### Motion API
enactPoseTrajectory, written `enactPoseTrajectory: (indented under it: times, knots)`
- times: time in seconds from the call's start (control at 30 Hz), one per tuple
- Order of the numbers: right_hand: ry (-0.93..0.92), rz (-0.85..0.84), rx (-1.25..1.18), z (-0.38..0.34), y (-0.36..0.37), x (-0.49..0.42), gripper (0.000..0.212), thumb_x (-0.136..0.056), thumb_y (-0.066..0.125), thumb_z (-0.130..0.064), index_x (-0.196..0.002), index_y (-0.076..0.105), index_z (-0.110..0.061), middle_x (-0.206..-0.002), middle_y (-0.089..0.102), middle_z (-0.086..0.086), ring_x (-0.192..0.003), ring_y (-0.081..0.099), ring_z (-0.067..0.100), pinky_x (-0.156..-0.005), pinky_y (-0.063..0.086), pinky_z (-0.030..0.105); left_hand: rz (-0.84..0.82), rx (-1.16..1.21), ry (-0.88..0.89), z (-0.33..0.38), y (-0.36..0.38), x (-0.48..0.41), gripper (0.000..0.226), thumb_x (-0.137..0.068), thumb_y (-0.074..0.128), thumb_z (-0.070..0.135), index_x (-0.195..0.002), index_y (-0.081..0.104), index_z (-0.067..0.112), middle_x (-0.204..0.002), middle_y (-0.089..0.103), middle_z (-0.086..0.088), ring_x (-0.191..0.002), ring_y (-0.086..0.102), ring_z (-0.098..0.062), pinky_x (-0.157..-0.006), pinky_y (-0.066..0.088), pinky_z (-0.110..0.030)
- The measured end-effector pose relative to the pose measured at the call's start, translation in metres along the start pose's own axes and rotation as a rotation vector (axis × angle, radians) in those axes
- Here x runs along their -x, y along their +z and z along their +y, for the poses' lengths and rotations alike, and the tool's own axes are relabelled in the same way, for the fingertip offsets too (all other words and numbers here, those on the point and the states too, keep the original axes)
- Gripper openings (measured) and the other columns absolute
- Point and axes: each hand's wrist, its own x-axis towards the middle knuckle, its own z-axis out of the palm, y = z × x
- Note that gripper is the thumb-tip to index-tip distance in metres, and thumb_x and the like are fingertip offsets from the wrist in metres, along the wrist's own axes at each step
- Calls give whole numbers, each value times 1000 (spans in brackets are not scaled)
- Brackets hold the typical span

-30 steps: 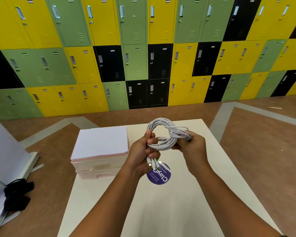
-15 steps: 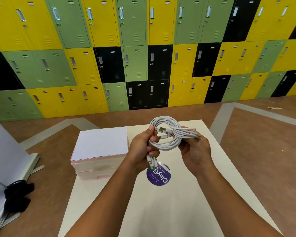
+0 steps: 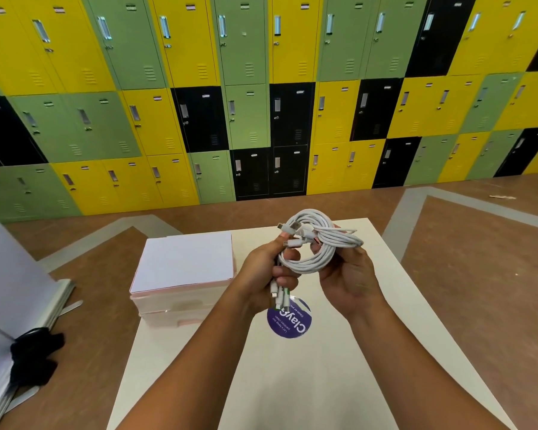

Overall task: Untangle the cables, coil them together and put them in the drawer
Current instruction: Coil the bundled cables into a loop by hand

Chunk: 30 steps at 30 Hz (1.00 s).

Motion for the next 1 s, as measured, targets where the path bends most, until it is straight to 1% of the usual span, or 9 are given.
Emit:
enactPoseTrajectory:
  times: [0.13,0.23,0.33,0.47,0.6,0.73,0.83,0.93,1.0]
  knots:
    - [80,-18,213,-3,7,0,14,-73,67,-11,-83,75,-5,-76,73,7,-66,70,15,-59,58,23,35,-13,118,-5,3,-4,33,-105,43,26,-85,64,9,-64,45,-2,-44,29,-4,-39,28,-15]
    - [118,-56,334,-2,3,-2,13,-79,70,-11,-91,72,-5,-92,71,14,-82,71,23,-75,60,33,35,-67,220,-10,1,-7,29,-102,46,36,-87,54,12,-69,48,-5,-47,34,-7,-38,32,-16]
    - [159,-122,520,-4,0,0,7,-83,70,-19,-81,76,-18,-92,73,10,-86,65,24,-80,51,33,52,-149,339,-14,-1,-7,28,-98,48,38,-87,51,13,-69,47,-6,-50,39,-11,-39,35,-18]
    - [210,-192,626,-9,0,1,11,-84,72,-21,-75,77,-21,-85,72,5,-81,58,22,-72,43,32,82,-221,409,-15,-2,-7,31,-102,44,36,-84,48,11,-65,45,-5,-49,41,-11,-38,35,-19]
    - [320,-245,675,-15,3,-2,10,-82,73,-21,-83,78,-12,-92,64,21,-70,49,21,-54,38,25,59,-254,347,-14,-4,-6,29,-101,45,36,-87,49,11,-65,48,-5,-48,45,-11,-38,36,-19]
    - [410,-313,841,-21,3,-7,15,-94,65,-17,-86,72,-5,-59,47,7,-51,31,12,-45,27,22,107,-203,284,-20,-6,-7,29,-93,53,41,-84,52,13,-61,51,-4,-48,46,-14,-40,36,-21]
    - [477,-319,731,-21,1,-7,16,-97,57,-15,-92,65,-3,-56,38,3,-51,26,11,-46,25,22,84,-78,292,-20,-5,-8,29,-89,54,41,-83,51,13,-58,51,-2,-43,44,-10,-37,35,-18]
    - [564,-328,453,-18,-9,-6,26,-93,55,-4,-119,55,0,-66,45,5,-56,32,11,-48,30,22,79,-25,302,-13,-8,-8,30,-102,45,36,-81,49,14,-59,56,-3,-40,40,-8,-36,31,-17]
    - [572,-343,396,-17,-13,-5,32,-87,55,-1,-120,56,2,-71,48,10,-59,35,13,-50,34,23,48,-78,329,-9,-12,-8,30,-104,42,35,-83,49,14,-57,51,-1,-42,39,-8,-37,31,-18]
